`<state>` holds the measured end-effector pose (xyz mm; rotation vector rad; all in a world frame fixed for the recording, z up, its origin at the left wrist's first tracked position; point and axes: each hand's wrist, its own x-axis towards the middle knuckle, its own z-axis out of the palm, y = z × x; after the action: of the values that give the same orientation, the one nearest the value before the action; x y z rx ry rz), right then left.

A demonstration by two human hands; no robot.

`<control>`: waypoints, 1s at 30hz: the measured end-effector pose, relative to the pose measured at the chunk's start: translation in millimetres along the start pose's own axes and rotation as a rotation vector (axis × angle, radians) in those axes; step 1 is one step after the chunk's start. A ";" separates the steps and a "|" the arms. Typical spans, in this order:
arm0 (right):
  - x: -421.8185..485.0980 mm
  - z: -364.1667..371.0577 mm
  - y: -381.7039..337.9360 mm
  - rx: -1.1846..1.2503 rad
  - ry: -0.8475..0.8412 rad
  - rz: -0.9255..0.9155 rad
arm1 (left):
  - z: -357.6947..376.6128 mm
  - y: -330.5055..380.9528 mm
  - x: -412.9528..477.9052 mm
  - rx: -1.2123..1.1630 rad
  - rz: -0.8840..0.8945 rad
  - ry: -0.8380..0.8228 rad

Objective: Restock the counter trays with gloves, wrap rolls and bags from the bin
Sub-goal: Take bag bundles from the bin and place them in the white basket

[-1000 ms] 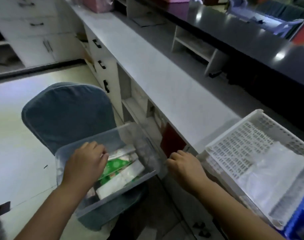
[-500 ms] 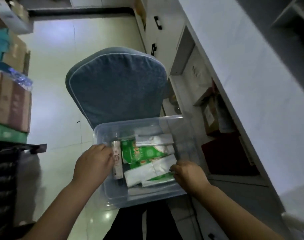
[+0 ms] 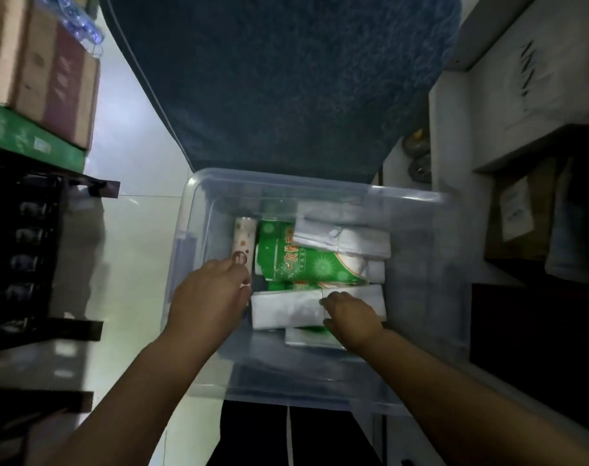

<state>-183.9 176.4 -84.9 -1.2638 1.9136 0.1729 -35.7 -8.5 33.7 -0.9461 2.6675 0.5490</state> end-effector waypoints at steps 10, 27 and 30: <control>42.3 48.3 9.8 -0.140 0.141 0.109 | 49.9 -4.9 -9.8 -0.011 0.006 -0.057; -22.3 -52.7 -42.3 0.943 0.508 0.097 | 30.6 12.2 -7.2 -0.929 -0.551 -0.080; -16.3 -75.4 -69.2 1.168 0.459 -0.004 | 18.4 19.6 7.2 -1.253 -0.576 0.004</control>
<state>-166.2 115.4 -3.1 -0.4932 1.8341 -1.1615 -51.7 9.6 19.8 -1.8372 1.6536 2.0672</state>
